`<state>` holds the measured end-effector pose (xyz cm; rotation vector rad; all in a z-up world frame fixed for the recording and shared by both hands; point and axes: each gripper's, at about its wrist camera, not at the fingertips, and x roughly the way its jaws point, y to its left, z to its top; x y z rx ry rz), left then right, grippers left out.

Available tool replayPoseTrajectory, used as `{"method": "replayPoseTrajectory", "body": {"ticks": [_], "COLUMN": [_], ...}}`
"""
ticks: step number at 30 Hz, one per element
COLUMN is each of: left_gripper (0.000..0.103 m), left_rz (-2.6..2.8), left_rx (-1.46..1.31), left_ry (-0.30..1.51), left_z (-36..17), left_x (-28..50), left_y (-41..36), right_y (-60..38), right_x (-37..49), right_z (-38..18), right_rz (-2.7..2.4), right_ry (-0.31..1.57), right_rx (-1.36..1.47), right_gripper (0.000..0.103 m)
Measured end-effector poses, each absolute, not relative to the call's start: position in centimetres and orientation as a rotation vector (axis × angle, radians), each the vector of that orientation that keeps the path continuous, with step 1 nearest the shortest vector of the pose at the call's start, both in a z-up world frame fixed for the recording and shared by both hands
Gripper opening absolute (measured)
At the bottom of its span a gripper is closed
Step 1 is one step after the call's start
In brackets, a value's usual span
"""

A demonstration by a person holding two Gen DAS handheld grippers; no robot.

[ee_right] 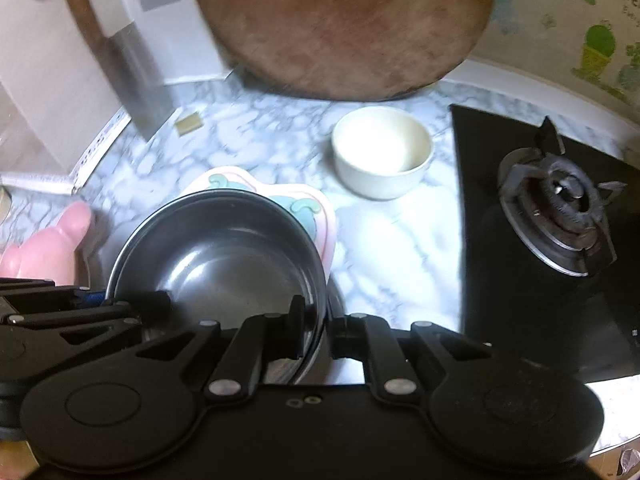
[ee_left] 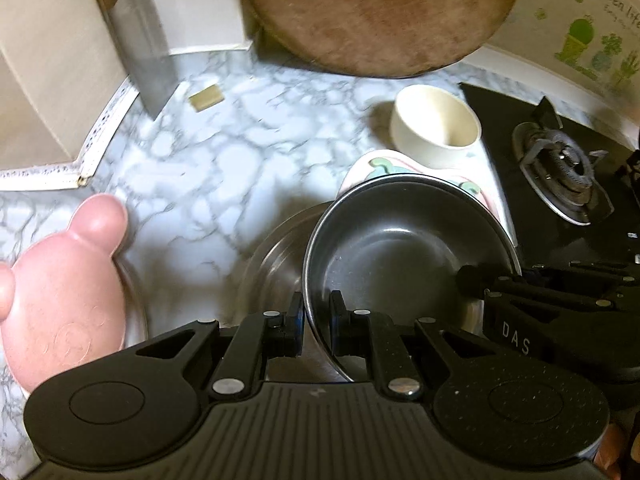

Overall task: Organize plates and bowls
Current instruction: 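Lower the pink cup with both grippers into the steel bowl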

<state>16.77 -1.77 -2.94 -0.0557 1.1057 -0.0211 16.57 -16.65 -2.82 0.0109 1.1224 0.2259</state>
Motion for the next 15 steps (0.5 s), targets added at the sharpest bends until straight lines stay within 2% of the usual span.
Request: {"method": "replayPoseTrajectory", "body": {"ticks": [15], "left_gripper": [0.011], "left_rz": [0.002], "left_rx": [-0.062], "left_ry": [1.142], "left_z": [-5.9], "left_x": [18.2], "left_y": [-1.2], "right_y": [-15.6], "right_x": [17.4], "right_z": [-5.9], "right_rz": [0.238], "right_ry": [1.192], "right_rx": [0.016], "right_gripper": [0.012]}}
